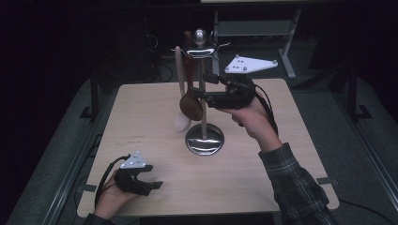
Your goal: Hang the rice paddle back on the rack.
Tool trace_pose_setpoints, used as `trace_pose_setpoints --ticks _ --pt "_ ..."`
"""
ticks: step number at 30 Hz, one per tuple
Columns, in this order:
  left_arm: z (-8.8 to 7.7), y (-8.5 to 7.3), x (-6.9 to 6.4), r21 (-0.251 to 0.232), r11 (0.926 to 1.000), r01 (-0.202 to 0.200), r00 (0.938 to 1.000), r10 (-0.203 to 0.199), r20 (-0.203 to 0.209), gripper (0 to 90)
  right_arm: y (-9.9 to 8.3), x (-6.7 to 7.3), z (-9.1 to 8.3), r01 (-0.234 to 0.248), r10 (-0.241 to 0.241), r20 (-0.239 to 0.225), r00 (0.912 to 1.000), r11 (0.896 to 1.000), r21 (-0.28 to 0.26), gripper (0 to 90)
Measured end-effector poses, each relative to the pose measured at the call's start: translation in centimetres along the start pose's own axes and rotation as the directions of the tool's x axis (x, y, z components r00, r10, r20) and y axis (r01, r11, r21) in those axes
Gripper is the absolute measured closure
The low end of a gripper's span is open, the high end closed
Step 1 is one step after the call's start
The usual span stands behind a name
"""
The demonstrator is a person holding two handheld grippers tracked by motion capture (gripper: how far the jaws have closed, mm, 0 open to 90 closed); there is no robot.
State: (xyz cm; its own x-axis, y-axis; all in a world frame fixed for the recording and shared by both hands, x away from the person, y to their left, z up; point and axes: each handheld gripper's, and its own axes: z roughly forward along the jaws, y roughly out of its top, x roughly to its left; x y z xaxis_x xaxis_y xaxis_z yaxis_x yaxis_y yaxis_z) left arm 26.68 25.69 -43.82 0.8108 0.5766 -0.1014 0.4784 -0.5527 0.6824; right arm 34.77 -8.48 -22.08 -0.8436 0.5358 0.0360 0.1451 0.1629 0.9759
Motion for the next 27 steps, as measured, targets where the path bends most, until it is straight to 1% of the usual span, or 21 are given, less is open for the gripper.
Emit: trace_pose_setpoints --ticks 4,6,7,10,14,16,17,18,20,23,27 --pt "0.1 0.0 0.0 -0.004 1.0000 0.000 1.0000 0.000 -0.001 24.3 -1.3 -0.3 -0.8 -0.003 0.003 0.011 0.9999 1.000 0.003 38.6" --pt "0.1 0.0 0.0 -0.006 1.0000 -0.004 1.0000 0.004 -0.002 24.2 -1.9 -0.4 -1.1 -0.005 0.005 0.011 0.9999 1.000 0.011 37.6" --pt "0.1 0.0 0.0 -0.011 0.9999 0.003 1.0000 -0.003 -0.001 24.2 -2.3 -0.5 -1.3 -0.005 0.004 0.011 0.9999 1.000 0.019 37.0" --pt "0.1 0.0 -0.1 -0.012 0.9999 -0.001 1.0000 0.001 -0.002 24.2 -3.4 -0.7 -1.7 -0.019 0.019 0.006 0.9998 0.999 0.039 35.0" --pt "0.1 0.0 0.0 -0.014 0.9999 -0.005 1.0000 0.005 -0.002 24.3 -5.3 -1.0 -2.5 -0.039 0.038 0.014 0.9992 0.997 0.060 32.7" --pt "0.2 0.0 0.0 -0.015 0.9999 -0.007 1.0000 0.007 -0.002 24.3 -6.4 -1.1 -2.9 -0.051 0.051 0.013 0.9986 0.996 0.069 31.5" --pt "0.2 0.0 0.0 -0.016 0.9998 -0.009 1.0000 0.009 -0.002 24.3 -7.0 -1.2 -3.1 -0.050 0.049 0.015 0.9987 0.996 0.077 31.3" --pt "0.1 0.0 0.0 -0.011 0.9998 -0.017 0.9998 0.017 -0.003 24.3 -7.8 -1.2 -3.4 -0.050 0.048 0.022 0.9986 0.995 0.083 31.2" --pt "0.2 -0.1 0.0 -0.016 0.9997 -0.019 0.9998 0.019 -0.004 24.3 -8.9 -1.3 -3.8 -0.062 0.060 0.028 0.9978 0.994 0.090 30.7" --pt "0.2 -0.1 0.0 -0.011 0.9997 -0.023 0.9997 0.023 -0.003 24.3 -11.0 -1.6 -4.5 -0.083 0.078 0.043 0.9960 0.989 0.119 29.6" --pt "0.3 -0.1 0.0 -0.018 0.9995 -0.027 0.9996 0.027 0.003 24.3 -13.2 -1.9 -5.1 -0.108 0.100 0.063 0.9931 0.983 0.149 28.7"
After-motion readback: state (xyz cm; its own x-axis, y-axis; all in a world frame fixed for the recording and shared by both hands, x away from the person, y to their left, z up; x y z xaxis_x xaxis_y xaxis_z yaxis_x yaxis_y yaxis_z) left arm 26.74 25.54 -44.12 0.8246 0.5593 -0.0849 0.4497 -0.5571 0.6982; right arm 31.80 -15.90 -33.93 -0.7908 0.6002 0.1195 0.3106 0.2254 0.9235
